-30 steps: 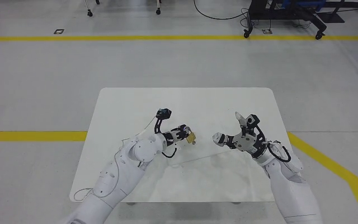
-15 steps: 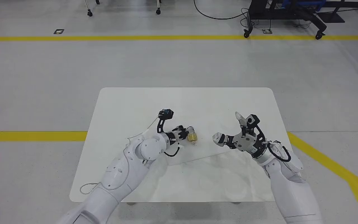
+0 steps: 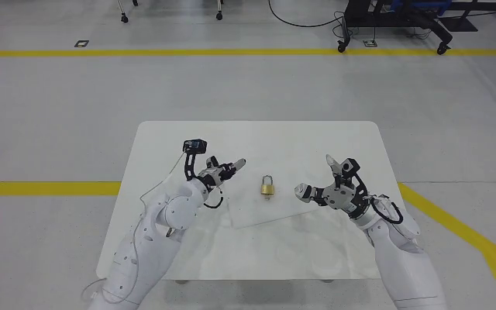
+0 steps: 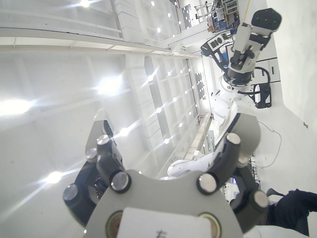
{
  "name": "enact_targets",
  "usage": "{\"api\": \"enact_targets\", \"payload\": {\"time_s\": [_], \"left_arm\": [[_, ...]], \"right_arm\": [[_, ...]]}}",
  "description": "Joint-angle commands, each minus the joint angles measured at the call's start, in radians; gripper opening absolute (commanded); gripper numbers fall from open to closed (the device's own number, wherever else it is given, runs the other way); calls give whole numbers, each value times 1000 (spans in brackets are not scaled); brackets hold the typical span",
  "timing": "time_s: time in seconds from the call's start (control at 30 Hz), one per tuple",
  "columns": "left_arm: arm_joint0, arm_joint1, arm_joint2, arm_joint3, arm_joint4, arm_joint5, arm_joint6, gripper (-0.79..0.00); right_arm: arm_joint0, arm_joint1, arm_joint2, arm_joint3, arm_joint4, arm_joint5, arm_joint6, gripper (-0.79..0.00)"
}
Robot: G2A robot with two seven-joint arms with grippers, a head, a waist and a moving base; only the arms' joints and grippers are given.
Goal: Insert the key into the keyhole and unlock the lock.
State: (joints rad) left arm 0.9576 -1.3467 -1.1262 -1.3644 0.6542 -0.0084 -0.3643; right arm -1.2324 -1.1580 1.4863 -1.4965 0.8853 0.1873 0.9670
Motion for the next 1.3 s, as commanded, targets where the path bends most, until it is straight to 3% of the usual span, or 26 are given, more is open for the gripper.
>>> {"api": "enact_targets", "payload": {"time_s": [0.0,0.17,0.73,0.9,1.03,1.27], "left_arm": [[32,10,-42,-52,29,14,5,-68],[95,24,-95,-134,107,47,52,-18],[95,24,-95,-134,107,47,52,0],[121,24,-88,-131,247,92,204,0],[127,23,-92,-129,335,137,328,0],[134,26,-133,-124,396,144,409,0]], "right_arm": [[0,0,0,0,0,0,0,0],[0,0,0,0,0,0,0,0],[0,0,3,-5,-13,-14,-11,0],[-51,9,13,-100,-331,-247,-182,0],[-76,16,35,-142,-595,-329,-360,0],[-107,23,61,-198,-1026,-438,-613,0]]}}
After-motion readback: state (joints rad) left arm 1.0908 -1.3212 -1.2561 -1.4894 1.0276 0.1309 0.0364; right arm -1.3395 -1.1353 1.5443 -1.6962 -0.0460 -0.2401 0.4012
